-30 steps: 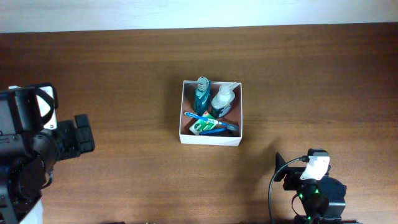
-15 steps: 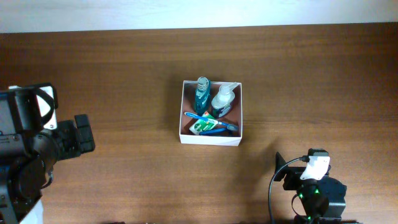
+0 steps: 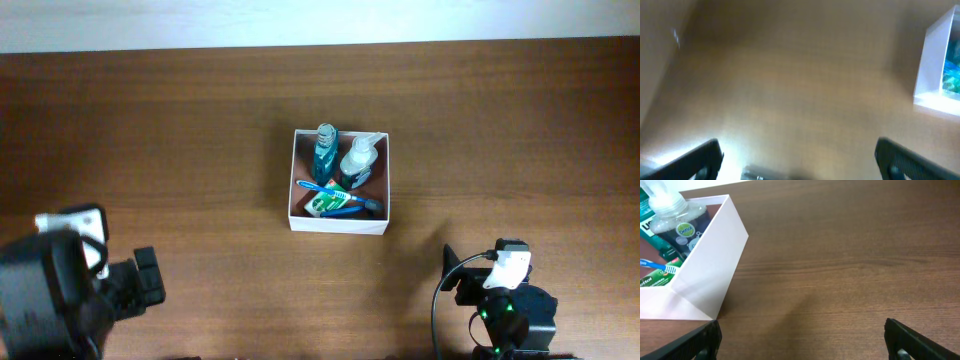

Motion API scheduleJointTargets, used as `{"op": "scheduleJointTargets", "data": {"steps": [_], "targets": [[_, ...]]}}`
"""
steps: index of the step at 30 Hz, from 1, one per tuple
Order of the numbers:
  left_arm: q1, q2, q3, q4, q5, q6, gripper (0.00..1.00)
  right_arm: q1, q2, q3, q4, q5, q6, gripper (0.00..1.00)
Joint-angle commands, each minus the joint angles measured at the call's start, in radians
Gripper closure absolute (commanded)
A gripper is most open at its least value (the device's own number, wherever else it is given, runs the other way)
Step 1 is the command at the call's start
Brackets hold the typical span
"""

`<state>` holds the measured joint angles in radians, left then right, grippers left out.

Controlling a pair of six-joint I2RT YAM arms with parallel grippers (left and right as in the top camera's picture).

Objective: Pack container

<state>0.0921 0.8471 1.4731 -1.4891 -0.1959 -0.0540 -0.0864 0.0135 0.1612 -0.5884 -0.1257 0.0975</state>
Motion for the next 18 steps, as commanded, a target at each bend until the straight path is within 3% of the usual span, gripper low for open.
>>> {"op": "scheduleJointTargets", "data": {"steps": [1, 3, 10, 18], "targets": [[0.005, -0.198, -0.231, 0.306, -0.013, -0.002, 0.01, -0.006, -0.010, -0.007, 0.002, -0.002, 0.001, 0.01], [0.005, -0.324, -0.391, 0.472, 0.053, -0.002, 0.00, -0.006, -0.010, -0.007, 0.002, -0.002, 0.001, 0.01], [0.005, -0.608, -0.933, 0.802, 0.302, -0.003, 0.01, -0.006, -0.010, -0.007, 0.002, -0.002, 0.001, 0.01], [0.004, -0.804, -1.196, 0.865, 0.361, -0.003, 0.01, -0.006, -0.010, -0.007, 0.002, -0.002, 0.001, 0.01]]}}
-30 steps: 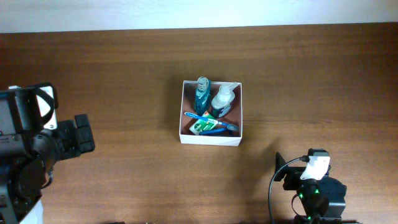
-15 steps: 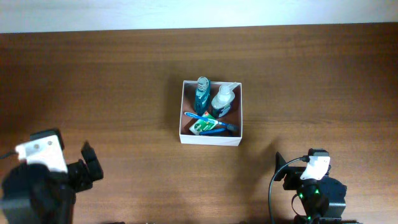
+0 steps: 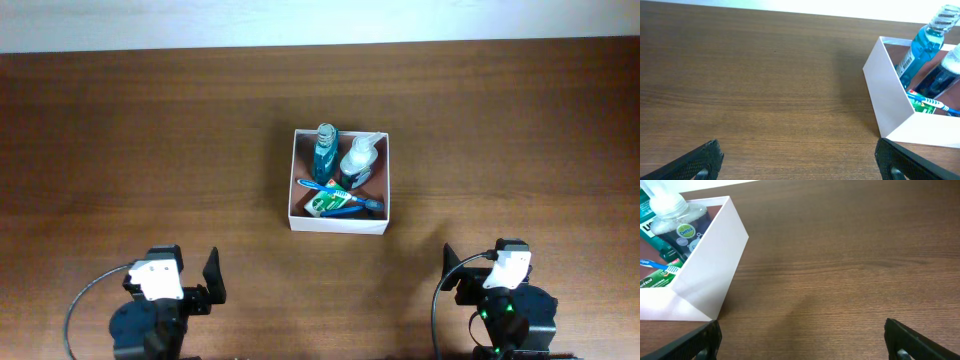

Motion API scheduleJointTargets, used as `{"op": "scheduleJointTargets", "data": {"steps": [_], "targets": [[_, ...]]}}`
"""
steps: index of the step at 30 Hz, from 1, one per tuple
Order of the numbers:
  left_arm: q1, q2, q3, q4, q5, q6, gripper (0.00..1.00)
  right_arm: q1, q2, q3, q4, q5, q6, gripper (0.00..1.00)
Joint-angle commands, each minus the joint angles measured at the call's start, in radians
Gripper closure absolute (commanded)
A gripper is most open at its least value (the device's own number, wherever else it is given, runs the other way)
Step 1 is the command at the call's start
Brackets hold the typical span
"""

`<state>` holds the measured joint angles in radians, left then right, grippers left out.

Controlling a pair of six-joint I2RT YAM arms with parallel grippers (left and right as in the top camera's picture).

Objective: Pack container

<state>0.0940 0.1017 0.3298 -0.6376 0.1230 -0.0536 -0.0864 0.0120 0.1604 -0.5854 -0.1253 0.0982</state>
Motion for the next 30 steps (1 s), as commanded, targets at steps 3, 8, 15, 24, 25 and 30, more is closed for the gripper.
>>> {"op": "scheduleJointTargets", "data": {"steps": [3, 8, 15, 24, 25, 30], "targets": [[-0.001, -0.097, -0.103, 0.026, 0.042, -0.003, 0.01, -0.006, -0.008, -0.006, -0.001, -0.002, 0.000, 0.01], [-0.002, -0.097, -0.163, 0.032, 0.042, -0.003, 0.01, -0.006, -0.008, -0.006, -0.001, -0.002, 0.000, 0.01], [-0.002, -0.095, -0.173, 0.039, 0.035, -0.003, 0.01, -0.006, -0.008, -0.006, -0.001, -0.002, 0.000, 0.01], [-0.002, -0.095, -0.173, 0.039, 0.035, -0.003, 0.01, -0.006, -0.008, -0.006, -0.001, -0.002, 0.000, 0.01], [-0.002, -0.095, -0.173, 0.039, 0.035, -0.003, 0.01, -0.006, -0.008, -0.006, -0.001, -0.002, 0.000, 0.01], [-0.001, -0.095, -0.173, 0.039, 0.035, -0.003, 0.01, -0.006, -0.008, -0.006, -0.001, -0.002, 0.000, 0.01]]}}
